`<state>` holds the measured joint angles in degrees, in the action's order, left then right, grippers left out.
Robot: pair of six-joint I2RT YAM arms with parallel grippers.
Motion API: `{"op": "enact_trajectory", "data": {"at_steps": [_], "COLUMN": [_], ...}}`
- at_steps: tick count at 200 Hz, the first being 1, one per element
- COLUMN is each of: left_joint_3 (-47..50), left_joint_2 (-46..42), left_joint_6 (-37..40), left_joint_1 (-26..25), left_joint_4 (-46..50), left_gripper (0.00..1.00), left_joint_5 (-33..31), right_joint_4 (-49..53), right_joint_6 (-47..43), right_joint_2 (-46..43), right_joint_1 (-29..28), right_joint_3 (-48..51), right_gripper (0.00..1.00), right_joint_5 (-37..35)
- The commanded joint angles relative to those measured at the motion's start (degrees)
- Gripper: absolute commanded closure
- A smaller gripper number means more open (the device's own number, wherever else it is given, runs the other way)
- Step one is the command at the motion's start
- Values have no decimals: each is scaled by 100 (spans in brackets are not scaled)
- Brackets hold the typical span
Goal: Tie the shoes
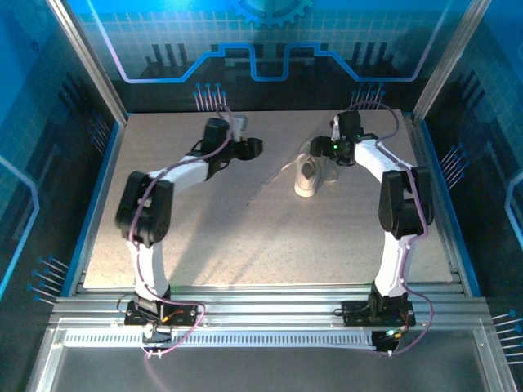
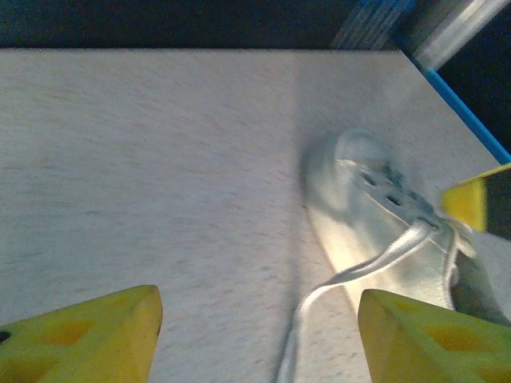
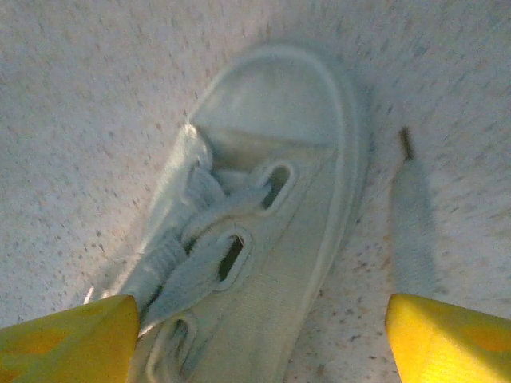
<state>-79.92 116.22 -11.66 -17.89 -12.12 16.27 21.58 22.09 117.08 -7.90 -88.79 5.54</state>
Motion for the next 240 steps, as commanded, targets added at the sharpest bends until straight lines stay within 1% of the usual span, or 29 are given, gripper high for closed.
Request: {"op": "enact_trajectory", "data": {"at_steps": [1,15,29,50,61,75,95,125,144,162,179,204,226,240], "left_joint_3": [-639,-892,-929,-663,-410,4,666,1769,2358,2741,2962,2979,2730,2540], "left_joint_2": [633,935,1059,986,852,589,134,-741,-1360,-1914,-2401,-2909,-2936,-2771], "left_joint_6": [-304,-309,-345,-436,-476,-572,-770,-884,-884,-852,-771,-672,-422,-165], "left_joint_1": [-301,-445,-562,-691,-737,-760,-760,-763,-767,-775,-802,-803,-804,-804], "left_joint_4": [608,740,726,664,615,589,577,743,1060,1561,2108,2957,3540,3796], "left_gripper": [34,33,33,33,36,39,43,44,44,44,44,39,36,35], "left_joint_5": [435,402,429,412,421,336,282,15,-210,-403,-667,-1321,-1934,-2249], "right_joint_4": [547,542,470,504,449,337,214,-59,-99,-62,175,521,773,942], "right_joint_6": [171,116,2,-108,-54,50,224,588,732,771,644,517,417,343], "right_joint_2": [298,392,401,366,289,158,-73,-579,-860,-1052,-1156,-1314,-1532,-1586], "right_joint_1": [-143,-217,-310,-443,-496,-570,-730,-1137,-1406,-1598,-1750,-1770,-1617,-1376], "right_joint_3": [-395,-432,-368,-221,-51,183,545,1249,1557,1689,1624,1439,1224,1164], "right_gripper": [22,27,31,37,39,43,45,48,49,51,50,41,32,30], "right_joint_5": [670,912,1177,1448,1544,1718,1863,1872,1785,1770,1741,1651,1522,1446]}}
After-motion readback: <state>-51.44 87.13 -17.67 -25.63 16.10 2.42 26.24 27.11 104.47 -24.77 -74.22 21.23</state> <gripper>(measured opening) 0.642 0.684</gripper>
